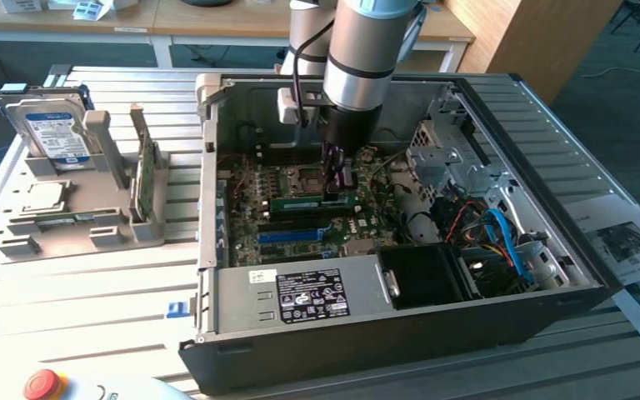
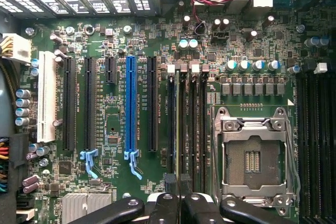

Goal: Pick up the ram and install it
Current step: 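Insert the ram into the slot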

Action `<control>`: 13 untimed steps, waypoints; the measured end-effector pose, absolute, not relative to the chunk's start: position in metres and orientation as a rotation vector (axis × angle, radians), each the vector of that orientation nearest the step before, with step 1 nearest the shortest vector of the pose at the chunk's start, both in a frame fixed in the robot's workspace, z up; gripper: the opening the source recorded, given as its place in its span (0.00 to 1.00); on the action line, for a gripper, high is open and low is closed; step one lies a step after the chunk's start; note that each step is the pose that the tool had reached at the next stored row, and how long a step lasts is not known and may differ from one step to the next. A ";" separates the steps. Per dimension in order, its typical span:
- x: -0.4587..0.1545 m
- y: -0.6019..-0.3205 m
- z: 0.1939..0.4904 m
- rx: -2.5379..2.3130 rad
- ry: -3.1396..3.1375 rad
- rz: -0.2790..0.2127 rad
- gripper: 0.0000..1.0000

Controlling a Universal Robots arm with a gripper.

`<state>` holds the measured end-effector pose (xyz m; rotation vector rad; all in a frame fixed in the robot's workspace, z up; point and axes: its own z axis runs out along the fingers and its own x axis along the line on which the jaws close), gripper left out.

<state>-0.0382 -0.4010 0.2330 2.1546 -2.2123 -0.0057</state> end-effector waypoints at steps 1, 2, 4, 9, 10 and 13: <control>-0.038 -0.401 0.233 2.155 -2.213 -0.007 0.12; -0.038 -0.401 0.233 2.155 -2.213 -0.009 0.12; -0.038 -0.401 0.233 2.157 -2.214 -0.013 0.12; -0.038 -0.401 0.233 2.159 -2.216 -0.019 0.12; -0.038 -0.401 0.233 2.159 -2.216 -0.019 0.12; -0.038 -0.401 0.233 2.159 -2.216 -0.019 0.12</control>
